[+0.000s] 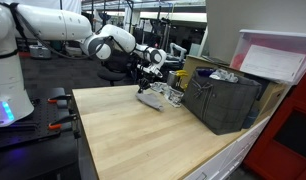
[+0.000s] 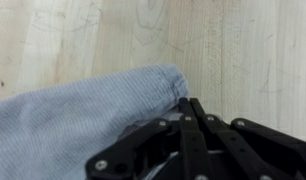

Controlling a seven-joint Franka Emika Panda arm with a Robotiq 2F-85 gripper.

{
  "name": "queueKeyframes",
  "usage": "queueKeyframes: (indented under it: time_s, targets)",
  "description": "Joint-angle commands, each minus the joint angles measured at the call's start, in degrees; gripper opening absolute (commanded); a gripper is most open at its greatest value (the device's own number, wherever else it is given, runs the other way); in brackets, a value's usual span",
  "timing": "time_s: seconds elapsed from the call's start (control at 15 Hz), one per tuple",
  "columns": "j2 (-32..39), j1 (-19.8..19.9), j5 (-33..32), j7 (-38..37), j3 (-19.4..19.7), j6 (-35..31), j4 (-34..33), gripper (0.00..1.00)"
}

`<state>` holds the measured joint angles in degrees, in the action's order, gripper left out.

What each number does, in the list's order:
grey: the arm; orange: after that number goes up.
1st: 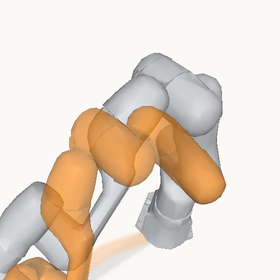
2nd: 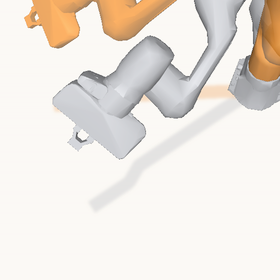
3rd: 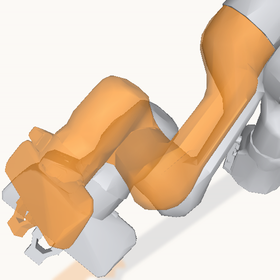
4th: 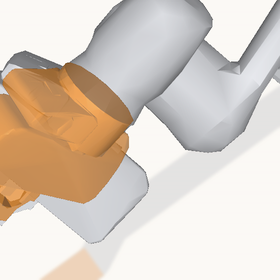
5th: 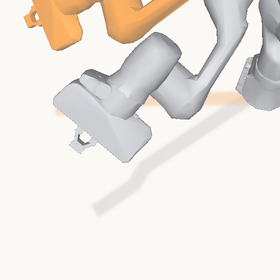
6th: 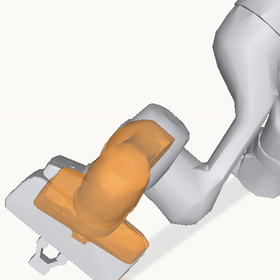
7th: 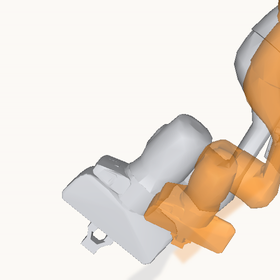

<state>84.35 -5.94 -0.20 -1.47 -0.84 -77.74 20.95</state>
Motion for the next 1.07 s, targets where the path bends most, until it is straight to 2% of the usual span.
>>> queueKeyframes:
  time_s: [0.0,0.07,0.13,0.2,0.33,0.47,0.73,0.8,1.0]
  targets:
    - [-1.44,-1.72,-1.26,0.09,0.78,-0.8,0.07,0.01]
    - [-1.58,-2.0,-1.28,0.89,0.46,-1.48,-0.04,0.28]
    - [-1.8,-2.25,-1.18,1.16,0.26,-2.64,-0.08,0.29]
    - [-2.01,-2.53,-1.17,0.64,0.33,-3.85,-0.13,0.36]
    - [-2.42,-2.63,-0.62,0.62,-0.12,-7.88,-0.2,0.5]
    - [-2.56,-2.62,-0.45,3.64,-0.78,-14.35,-0.28,0.65]
    - [-3.31,-2.55,-1.13,9.36,-0.61,-21.58,-0.32,0.95]
    - [-3.73,-2.7,-1.7,10.1,-0.05,-21.92,-0.33,0.99]
    - [-5.25,-3.05,-3.32,11.41,1.12,-21.66,-0.05,1.0]
